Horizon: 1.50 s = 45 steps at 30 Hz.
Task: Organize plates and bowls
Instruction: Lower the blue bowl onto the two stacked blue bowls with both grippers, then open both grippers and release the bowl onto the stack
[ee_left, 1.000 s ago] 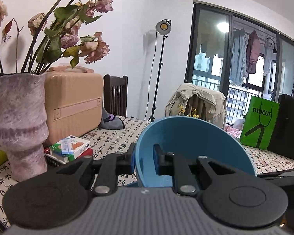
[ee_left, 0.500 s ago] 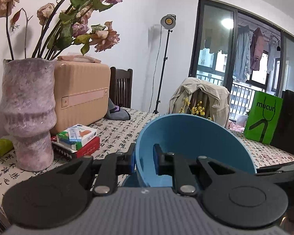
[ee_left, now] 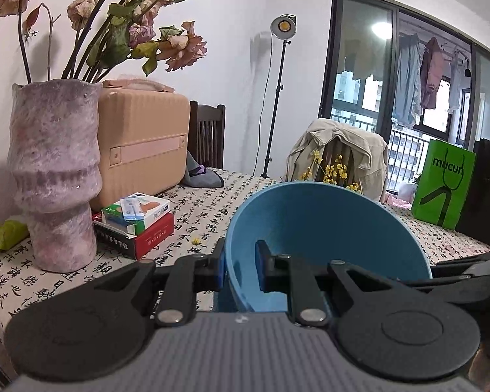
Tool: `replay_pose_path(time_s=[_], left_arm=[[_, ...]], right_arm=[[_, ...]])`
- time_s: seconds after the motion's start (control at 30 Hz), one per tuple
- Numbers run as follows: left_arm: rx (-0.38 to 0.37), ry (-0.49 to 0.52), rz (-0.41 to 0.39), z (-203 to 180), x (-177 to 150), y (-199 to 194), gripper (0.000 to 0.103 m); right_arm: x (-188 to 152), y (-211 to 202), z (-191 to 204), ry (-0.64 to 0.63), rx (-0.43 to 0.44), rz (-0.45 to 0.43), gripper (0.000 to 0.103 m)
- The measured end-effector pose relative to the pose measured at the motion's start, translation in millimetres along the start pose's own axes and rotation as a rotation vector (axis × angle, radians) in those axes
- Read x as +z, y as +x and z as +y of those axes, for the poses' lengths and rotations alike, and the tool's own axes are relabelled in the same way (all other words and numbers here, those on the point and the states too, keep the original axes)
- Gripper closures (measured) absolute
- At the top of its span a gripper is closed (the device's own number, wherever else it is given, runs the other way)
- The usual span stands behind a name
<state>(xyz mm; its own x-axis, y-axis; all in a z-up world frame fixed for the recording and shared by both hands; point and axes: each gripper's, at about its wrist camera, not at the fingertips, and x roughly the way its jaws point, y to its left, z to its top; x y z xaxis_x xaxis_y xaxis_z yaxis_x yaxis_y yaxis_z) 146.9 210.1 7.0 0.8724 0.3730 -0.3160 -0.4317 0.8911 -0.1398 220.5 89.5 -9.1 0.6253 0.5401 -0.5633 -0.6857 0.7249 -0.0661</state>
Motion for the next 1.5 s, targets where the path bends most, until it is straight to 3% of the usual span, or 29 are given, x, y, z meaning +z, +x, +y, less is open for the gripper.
replay_pose_path(time_s=[0.63, 0.9, 1.5], left_arm=[[0.009, -0.011, 0.047, 6.9, -12.9, 3.7, 0.086], [0.006, -0.013, 0.050, 8.2, -12.4, 4.4, 0.089], [-0.011, -0.046, 0.039, 13.8, -10.5, 4.5, 0.087]], right_arm=[[-12.5, 3.6, 26.2, -0.184, -0.120, -0.039, 0.078], [-15.9, 11.0, 29.8, -0.204, -0.146, -0.025, 0.075], [-10.2, -5.5, -22.7, 0.081, 0.093, -0.050, 0.073]])
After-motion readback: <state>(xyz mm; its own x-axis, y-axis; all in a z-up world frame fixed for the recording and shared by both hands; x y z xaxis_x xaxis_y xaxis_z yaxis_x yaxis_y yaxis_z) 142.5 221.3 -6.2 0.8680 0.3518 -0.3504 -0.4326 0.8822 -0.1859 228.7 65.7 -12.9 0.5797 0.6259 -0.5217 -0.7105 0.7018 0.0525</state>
